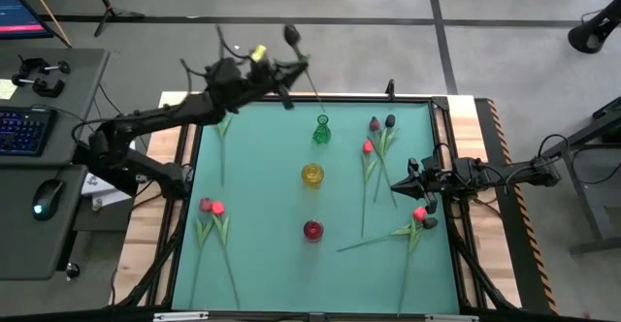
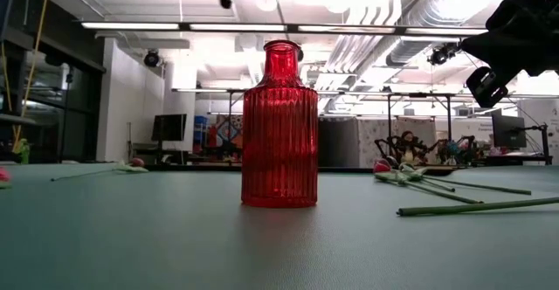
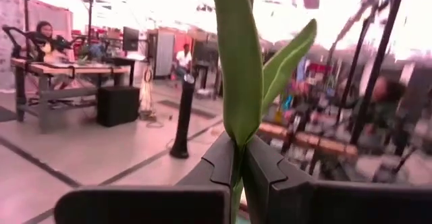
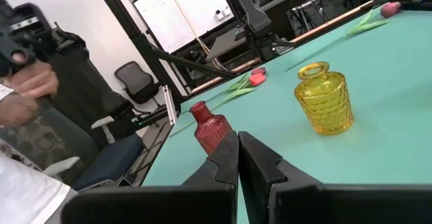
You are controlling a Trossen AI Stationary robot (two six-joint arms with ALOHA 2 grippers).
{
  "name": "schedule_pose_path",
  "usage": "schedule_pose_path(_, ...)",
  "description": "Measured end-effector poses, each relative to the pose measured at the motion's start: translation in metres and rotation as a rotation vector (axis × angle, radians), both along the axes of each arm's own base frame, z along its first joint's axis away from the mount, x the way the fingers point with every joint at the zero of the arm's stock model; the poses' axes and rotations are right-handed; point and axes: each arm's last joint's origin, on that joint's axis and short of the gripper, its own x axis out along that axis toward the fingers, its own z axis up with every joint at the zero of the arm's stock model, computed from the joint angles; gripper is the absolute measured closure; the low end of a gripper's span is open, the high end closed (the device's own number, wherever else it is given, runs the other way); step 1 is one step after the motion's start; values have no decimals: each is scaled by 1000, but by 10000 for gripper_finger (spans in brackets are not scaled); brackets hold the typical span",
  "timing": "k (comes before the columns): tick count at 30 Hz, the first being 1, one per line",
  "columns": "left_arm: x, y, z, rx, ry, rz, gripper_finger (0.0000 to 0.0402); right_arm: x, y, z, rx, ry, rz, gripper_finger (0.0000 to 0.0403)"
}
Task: Sort flowers into vase by color
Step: Put the top left black tulip into the green vase
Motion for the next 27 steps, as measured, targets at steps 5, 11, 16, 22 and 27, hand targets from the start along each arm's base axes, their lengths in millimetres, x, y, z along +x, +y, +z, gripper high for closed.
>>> schedule_pose_path(5, 15, 0, -12, 25, 65, 63, 401, 0, 0, 0, 0, 0, 0, 402)
schedule_pose_path(11, 31, 8, -33, 10, 123, 83, 401, 0, 0, 0, 0, 0, 0, 402)
schedule_pose_path(16, 42, 8, -46, -4, 140, 69, 401, 0, 0, 0, 0, 0, 0, 402)
schedule_pose_path(22, 44, 8, -51, -6, 176, 68, 401, 0, 0, 0, 0, 0, 0, 402)
schedule_pose_path(27, 44, 8, -55, -21, 218, 67, 401, 0, 0, 0, 0, 0, 0, 402)
